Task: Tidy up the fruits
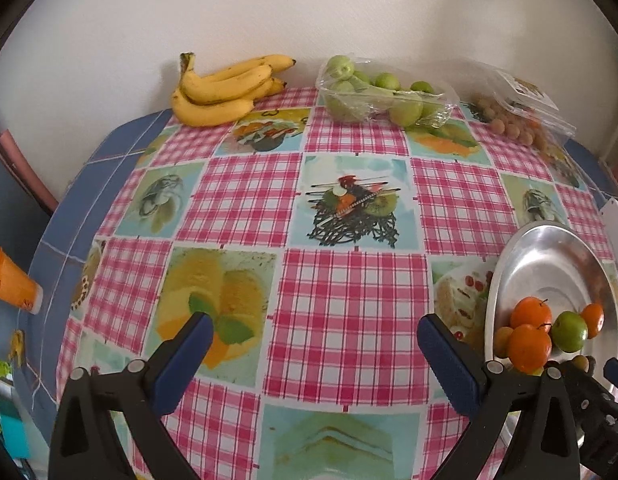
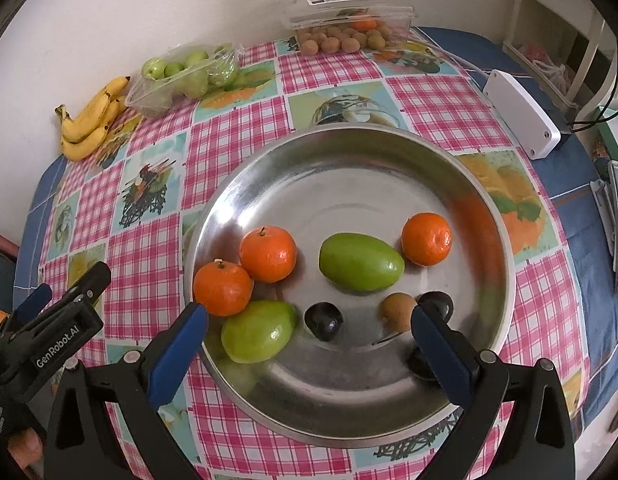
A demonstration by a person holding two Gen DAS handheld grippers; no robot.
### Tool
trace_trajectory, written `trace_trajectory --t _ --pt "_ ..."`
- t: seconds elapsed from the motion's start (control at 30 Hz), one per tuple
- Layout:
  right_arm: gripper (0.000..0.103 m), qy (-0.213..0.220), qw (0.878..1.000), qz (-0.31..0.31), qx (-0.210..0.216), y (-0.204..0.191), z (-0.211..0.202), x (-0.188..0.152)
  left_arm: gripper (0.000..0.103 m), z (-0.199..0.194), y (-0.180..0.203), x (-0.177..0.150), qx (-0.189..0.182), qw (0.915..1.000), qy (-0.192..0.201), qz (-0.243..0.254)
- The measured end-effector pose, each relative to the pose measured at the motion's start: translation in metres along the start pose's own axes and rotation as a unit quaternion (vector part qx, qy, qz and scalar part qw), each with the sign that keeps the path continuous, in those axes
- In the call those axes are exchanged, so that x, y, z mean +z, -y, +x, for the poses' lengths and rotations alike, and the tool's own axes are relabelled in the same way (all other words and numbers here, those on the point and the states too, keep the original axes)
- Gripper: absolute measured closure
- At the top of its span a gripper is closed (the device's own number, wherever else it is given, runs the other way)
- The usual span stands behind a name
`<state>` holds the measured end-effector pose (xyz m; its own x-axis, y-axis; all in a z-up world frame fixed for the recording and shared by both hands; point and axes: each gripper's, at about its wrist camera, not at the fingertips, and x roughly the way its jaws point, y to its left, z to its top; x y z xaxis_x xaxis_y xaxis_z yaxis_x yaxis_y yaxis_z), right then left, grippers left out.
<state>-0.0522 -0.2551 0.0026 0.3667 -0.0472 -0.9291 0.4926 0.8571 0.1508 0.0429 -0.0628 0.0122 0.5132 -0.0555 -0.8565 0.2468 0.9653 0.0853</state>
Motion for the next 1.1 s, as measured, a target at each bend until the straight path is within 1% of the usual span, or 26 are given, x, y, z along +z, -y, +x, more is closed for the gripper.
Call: trace_trajectory --t 0.1,0.2,0.43,0.53,0.67,0.83,0.97,1.1 --pt "0.002 0.001 1.0 -0.001 0.001 0.0 -0.002 -0.005 0.0 -0.005 -0.002 -0.005 0.013 0.9999 0.005 0.001" --pt "0.002 0.002 1.0 0.002 0.002 0.001 -0.003 -0.01 0.0 -0.007 -0.006 -0.012 0.018 0.9998 -0.001 0.002" --pt "0.002 0.004 1.0 0.0 -0.005 0.001 -0.005 -0.029 0.0 -0.013 -0.019 -0.029 -0.006 0.9995 -0.023 -0.02" --pt "0.002 0.003 1.0 -0.006 -0.005 -0.001 -0.006 -0.038 0.0 -0.015 -0.023 -0.039 -0.013 0.9991 -0.035 -0.022" --pt "0.002 0.004 1.0 -0.011 -0.006 0.0 -0.007 -0.048 0.0 -0.021 -0.026 -0.054 -0.014 0.999 -0.038 -0.017" --pt "0.002 0.007 1.0 -0.013 -0.004 0.001 -0.011 -0.057 0.0 -0.03 -0.027 -0.062 -0.015 0.9993 -0.031 -0.011" --pt "0.002 0.025 1.0 -0.005 -0.001 0.005 -0.021 -0.059 0.0 -0.035 -0.027 -0.065 -0.011 0.9996 -0.025 -0.008" --pt "0.002 0.033 0.999 0.005 0.0 0.008 -0.027 -0.059 0.0 -0.042 -0.028 -0.066 -0.015 0.9998 -0.013 -0.009"
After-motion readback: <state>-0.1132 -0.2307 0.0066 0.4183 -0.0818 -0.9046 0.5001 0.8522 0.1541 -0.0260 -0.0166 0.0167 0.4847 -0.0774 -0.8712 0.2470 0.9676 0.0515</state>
